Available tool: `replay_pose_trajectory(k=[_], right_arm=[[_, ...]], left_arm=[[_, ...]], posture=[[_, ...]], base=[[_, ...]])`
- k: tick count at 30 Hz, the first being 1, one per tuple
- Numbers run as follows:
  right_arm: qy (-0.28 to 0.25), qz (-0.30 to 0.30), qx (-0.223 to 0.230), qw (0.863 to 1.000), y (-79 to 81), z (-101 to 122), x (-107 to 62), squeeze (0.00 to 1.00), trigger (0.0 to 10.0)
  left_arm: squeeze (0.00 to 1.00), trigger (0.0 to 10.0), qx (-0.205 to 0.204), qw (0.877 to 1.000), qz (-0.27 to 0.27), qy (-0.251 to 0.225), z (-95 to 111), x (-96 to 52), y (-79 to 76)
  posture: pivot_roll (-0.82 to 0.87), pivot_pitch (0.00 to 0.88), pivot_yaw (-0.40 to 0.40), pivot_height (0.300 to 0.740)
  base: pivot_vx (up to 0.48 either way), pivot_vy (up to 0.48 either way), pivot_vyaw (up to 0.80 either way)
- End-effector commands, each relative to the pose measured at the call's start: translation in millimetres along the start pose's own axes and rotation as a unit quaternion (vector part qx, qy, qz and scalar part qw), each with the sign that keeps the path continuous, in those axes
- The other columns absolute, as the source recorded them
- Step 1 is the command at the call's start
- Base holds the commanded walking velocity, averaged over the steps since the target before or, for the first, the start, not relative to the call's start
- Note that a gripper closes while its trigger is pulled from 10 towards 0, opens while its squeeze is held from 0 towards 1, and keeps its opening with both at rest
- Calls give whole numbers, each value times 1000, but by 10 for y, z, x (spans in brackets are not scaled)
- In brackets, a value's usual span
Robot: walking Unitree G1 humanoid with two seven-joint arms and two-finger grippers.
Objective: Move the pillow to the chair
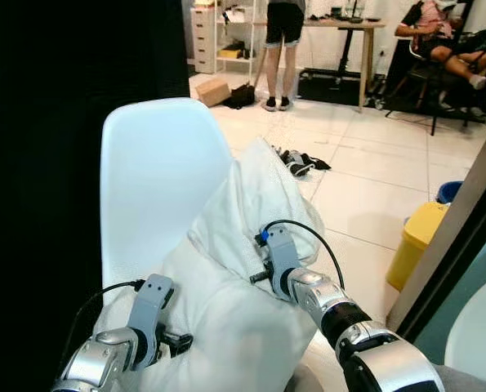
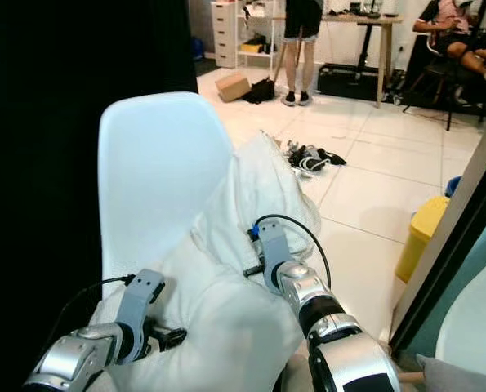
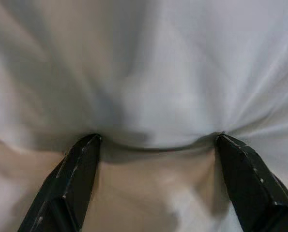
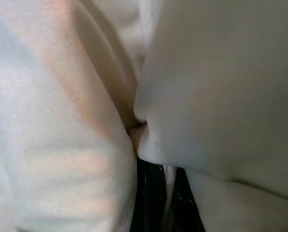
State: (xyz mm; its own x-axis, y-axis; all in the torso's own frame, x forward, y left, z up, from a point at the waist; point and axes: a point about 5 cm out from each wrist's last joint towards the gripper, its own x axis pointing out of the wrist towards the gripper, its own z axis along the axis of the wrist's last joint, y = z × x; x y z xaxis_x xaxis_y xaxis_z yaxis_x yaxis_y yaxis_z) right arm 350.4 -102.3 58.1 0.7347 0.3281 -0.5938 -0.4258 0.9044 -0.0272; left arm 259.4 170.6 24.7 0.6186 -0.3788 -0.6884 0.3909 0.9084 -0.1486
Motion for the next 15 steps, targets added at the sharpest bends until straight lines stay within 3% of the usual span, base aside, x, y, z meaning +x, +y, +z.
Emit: replay_pose_trajectory(k=[1, 2, 13, 15], right_arm=[[47, 26, 11, 998, 117, -224, 25, 0, 10000], [44, 26, 12, 999, 112, -206, 25, 0, 10000], [33, 23, 17, 999, 91, -158, 22, 0, 10000], [29, 22, 20, 999, 89, -144, 23, 0, 10000]], left_arm=[[0, 4824, -12, 1000, -8, 23, -130, 25, 31], [0, 0, -15, 1000, -13, 25, -146, 38, 29], [0, 0, -7, 1000, 4, 26, -176, 67, 67], [0, 0, 33, 998, 51, 15, -129, 50, 174]], posture=[[-141, 0, -26, 547], [-144, 0, -27, 547], [-149, 1, -19, 547], [-149, 4, -17, 547]], base=[[0, 0, 0], [0, 0, 0], [0, 0, 0], [0, 0, 0]])
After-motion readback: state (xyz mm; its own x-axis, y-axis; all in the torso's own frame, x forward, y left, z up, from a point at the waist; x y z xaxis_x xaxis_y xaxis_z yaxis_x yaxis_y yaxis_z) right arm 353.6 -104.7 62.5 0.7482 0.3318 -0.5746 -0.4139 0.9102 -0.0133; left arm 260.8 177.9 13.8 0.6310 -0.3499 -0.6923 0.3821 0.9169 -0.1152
